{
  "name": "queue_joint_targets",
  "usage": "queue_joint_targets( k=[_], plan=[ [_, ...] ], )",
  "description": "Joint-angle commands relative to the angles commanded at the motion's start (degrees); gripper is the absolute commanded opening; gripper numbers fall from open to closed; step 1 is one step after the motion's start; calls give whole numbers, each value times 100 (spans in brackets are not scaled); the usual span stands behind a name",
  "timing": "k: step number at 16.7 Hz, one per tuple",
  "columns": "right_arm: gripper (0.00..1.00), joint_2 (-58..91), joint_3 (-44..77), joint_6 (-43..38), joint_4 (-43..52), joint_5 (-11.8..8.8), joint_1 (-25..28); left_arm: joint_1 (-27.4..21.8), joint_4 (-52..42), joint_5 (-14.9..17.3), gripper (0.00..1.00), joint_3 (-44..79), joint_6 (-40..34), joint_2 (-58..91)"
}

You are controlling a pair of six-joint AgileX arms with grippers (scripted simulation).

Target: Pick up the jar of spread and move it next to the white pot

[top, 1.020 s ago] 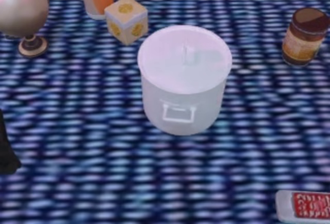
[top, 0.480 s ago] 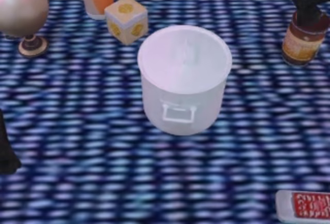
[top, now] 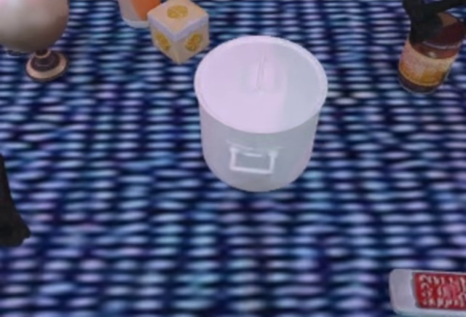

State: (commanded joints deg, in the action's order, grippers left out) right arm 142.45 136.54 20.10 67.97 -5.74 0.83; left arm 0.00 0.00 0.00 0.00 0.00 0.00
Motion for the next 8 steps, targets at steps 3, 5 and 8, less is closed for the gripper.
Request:
queue_joint_targets(
  k=[3,5,8],
  plan=[
    [100,8,-24,-4,-29,4,-20,0,0,0,100,0,0,0],
    [100,111,-92,-11,-204,5,9,0,0,0,100,0,0,0],
    [100,343,-240,-47,-588,18,48,0,0,0,100,0,0,0]
  ],
)
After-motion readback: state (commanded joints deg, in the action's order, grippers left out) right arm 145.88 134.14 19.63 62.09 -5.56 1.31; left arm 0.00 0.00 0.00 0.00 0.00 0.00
